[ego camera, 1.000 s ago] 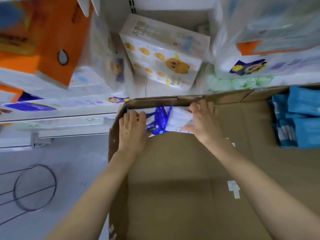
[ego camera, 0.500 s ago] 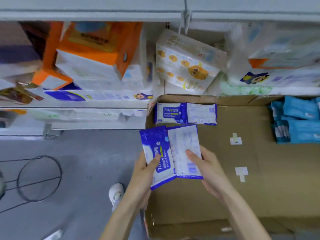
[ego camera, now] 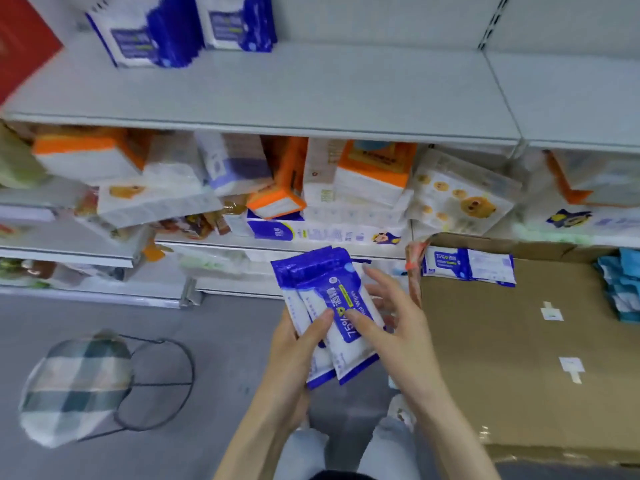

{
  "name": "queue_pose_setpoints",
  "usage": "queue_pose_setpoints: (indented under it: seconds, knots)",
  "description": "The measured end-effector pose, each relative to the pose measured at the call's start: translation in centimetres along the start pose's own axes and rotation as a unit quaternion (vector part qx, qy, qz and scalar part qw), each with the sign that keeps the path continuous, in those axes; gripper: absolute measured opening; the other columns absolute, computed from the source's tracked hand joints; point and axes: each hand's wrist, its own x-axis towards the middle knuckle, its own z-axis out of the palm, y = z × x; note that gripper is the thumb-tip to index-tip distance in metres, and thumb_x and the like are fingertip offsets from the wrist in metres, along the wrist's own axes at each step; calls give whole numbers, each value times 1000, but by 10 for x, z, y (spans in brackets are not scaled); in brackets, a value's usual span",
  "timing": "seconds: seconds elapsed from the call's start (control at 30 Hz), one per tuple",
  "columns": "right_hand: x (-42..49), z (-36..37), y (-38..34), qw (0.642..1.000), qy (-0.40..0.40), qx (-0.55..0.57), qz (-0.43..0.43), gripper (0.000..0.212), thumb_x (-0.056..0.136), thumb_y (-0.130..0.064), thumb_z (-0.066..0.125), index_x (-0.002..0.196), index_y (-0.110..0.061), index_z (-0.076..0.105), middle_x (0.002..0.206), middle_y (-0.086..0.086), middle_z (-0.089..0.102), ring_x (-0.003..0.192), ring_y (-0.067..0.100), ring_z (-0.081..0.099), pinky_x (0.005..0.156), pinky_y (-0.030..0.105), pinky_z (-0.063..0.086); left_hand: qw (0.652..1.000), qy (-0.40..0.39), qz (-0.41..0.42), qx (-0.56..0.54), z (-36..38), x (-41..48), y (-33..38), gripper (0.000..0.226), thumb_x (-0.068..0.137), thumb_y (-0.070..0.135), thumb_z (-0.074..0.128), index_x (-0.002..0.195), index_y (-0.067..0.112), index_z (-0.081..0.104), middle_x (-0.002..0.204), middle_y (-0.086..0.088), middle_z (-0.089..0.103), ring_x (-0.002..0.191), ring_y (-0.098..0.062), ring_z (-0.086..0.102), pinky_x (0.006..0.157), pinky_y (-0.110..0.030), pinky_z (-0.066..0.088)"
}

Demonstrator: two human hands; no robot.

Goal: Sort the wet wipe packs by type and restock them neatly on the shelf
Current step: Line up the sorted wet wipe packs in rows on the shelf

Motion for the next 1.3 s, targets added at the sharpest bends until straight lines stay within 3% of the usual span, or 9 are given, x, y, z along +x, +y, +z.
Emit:
queue_pose_setpoints:
  seconds: [0.1, 0.2, 0.33, 0.5, 0.7, 0.87, 0.97, 1.1, 1.3]
  knots:
    - [-10, 31, -30, 996, -12, 60, 58, 44, 73, -26, 76, 114, -21, 63, 100, -1, 72, 84, 6, 70, 63, 18, 53, 999, 19, 47, -1, -30, -15, 34, 41, 77, 17, 63, 118, 15, 59, 109, -8, 72, 94, -25, 70, 76, -39, 59]
    - [-16, 50, -53, 985, -70, 117, 103, 47, 65, -33, 73, 106, -11, 66, 102, 5, 74, 88, 16, 72, 68, 25, 55, 997, 18, 76, 12, -50, -22, 64, 43, 77, 23, 63, 120, 18, 58, 106, -3, 73, 93, -23, 71, 70, -34, 60]
    - [-9, 66, -77, 970, -79, 186, 133, 42, 72, -20, 70, 111, -9, 60, 100, 6, 74, 88, 21, 72, 70, 30, 56, 997, 12, 59, -42, -72, -22, 99, 38, 82, 39, 52, 113, 19, 63, 100, -3, 74, 84, -18, 72, 63, -31, 59]
    - [17, 87, -100, 964, -79, 229, 108, 59, 63, -8, 70, 119, -16, 55, 104, 12, 73, 94, 32, 70, 86, 51, 53, 997, -17, 45, -67, -99, -9, 134, 30, 78, 36, 53, 101, 21, 67, 98, -5, 74, 79, -17, 72, 72, -36, 57]
    - [85, 120, -112, 953, -65, 272, 113, 22, 84, -9, 61, 105, -12, 64, 98, 9, 74, 78, 19, 71, 62, 29, 57, 996, -24, 81, 35, -115, 44, 175, 39, 75, 17, 68, 113, 18, 62, 105, -5, 73, 92, -20, 71, 72, -32, 58]
    - [166, 156, -130, 968, -70, 227, 85, 25, 83, -10, 66, 108, -9, 65, 101, 8, 74, 82, 19, 67, 69, 29, 51, 987, 49, 120, 91, -105, 123, 218, 60, 58, 25, 81, 112, 17, 55, 105, -6, 72, 87, -20, 72, 68, -34, 59]
    - [215, 169, -149, 976, -35, 212, 30, 40, 76, 1, 73, 112, -12, 60, 98, 5, 74, 80, 20, 72, 56, 26, 53, 978, 87, 140, 127, -101, 169, 245, 50, 61, 26, 78, 106, 19, 58, 100, -3, 72, 85, -21, 72, 67, -36, 58]
    - [282, 167, -169, 987, -11, 160, -15, 59, 70, 4, 78, 116, -24, 53, 98, 4, 69, 81, 12, 71, 57, 20, 53, 966, 101, 159, 174, -107, 213, 279, 32, 75, 5, 75, 100, 17, 59, 89, 1, 74, 81, -18, 72, 63, -31, 60]
    - [365, 159, -186, 964, -251, -84, 4, 37, 70, -8, 81, 99, -23, 64, 90, -9, 73, 83, 6, 70, 65, 18, 55, 956, 100, 152, 232, -113, 262, 320, 29, 75, 5, 76, 96, 21, 63, 81, 11, 73, 73, -6, 71, 52, -18, 52]
